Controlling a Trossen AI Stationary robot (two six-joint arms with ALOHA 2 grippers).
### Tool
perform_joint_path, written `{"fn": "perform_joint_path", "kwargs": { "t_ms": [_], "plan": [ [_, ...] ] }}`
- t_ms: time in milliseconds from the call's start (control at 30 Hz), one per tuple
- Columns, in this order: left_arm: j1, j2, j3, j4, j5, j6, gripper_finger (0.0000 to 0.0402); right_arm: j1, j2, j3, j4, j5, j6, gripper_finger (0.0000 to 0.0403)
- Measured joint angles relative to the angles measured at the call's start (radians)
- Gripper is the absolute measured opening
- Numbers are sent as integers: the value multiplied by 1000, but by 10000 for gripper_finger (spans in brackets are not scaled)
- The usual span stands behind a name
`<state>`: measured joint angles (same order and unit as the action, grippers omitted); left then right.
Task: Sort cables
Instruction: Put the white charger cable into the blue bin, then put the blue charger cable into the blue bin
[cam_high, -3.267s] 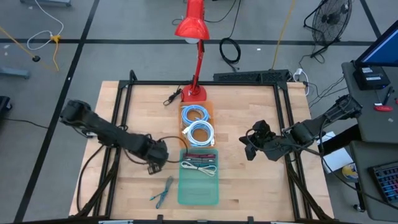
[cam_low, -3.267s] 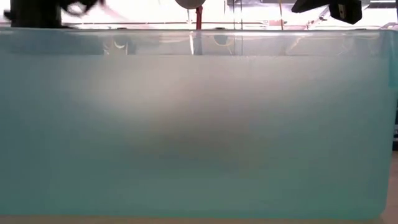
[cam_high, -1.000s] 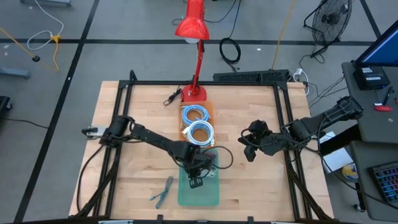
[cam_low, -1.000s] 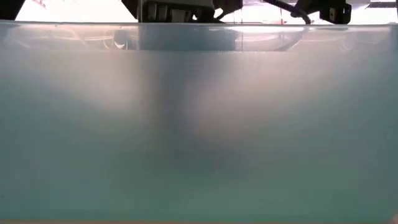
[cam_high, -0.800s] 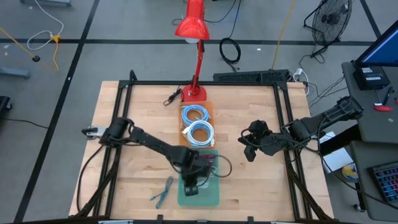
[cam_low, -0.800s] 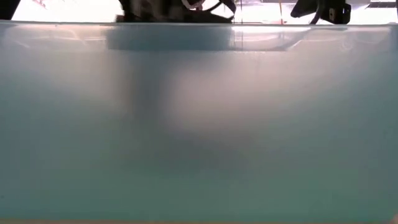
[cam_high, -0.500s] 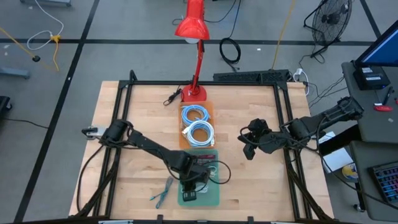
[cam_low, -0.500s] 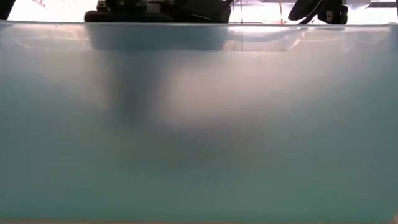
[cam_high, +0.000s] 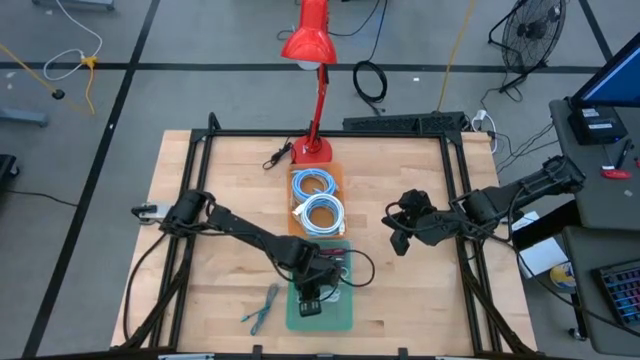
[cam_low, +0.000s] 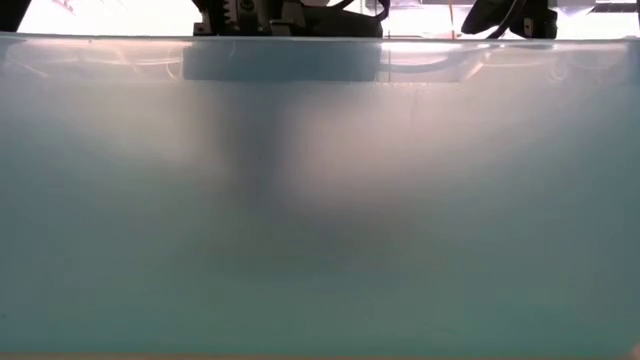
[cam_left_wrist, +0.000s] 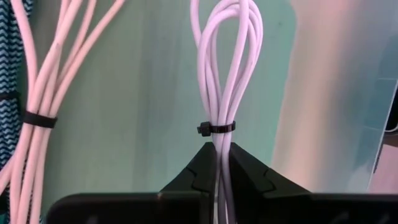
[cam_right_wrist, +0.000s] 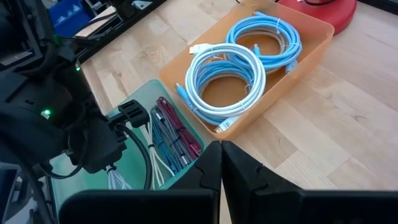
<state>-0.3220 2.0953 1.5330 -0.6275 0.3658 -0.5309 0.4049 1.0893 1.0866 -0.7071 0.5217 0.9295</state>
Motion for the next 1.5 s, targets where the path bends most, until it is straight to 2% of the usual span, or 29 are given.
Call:
{"fn": "perform_joint_path", "kwargs": {
  "t_ms": [167,500,700,900,1033,1133,1233,1367,1500],
  "plan": [
    [7,0,0,-12,8,-13,39,0,0,0,0,0,0,0],
    [7,0,0,-18,-3,-58,134,0,0,0,0,0,0,0],
    [7,0,12,-34,-2,-81,157,0,0,0,0,0,0,0],
    [25,0,127,-65,-37,-78,159,0,0,0,0,0,0,0],
    [25,0,282,-219,-86,-62,159,0,0,0,0,-3,0,0],
    [-10,-2,406,-356,-161,-97,159,0,0,0,0,-17,0,0],
    [-74,-6,472,-420,-247,-168,159,0,0,0,-1,-29,0,0],
    [-189,-3,465,-484,-321,-302,159,0,0,0,-2,-29,-3,0],
    [-292,-3,364,-502,-384,-516,159,0,0,0,-3,-29,-11,0]
  ]
}}
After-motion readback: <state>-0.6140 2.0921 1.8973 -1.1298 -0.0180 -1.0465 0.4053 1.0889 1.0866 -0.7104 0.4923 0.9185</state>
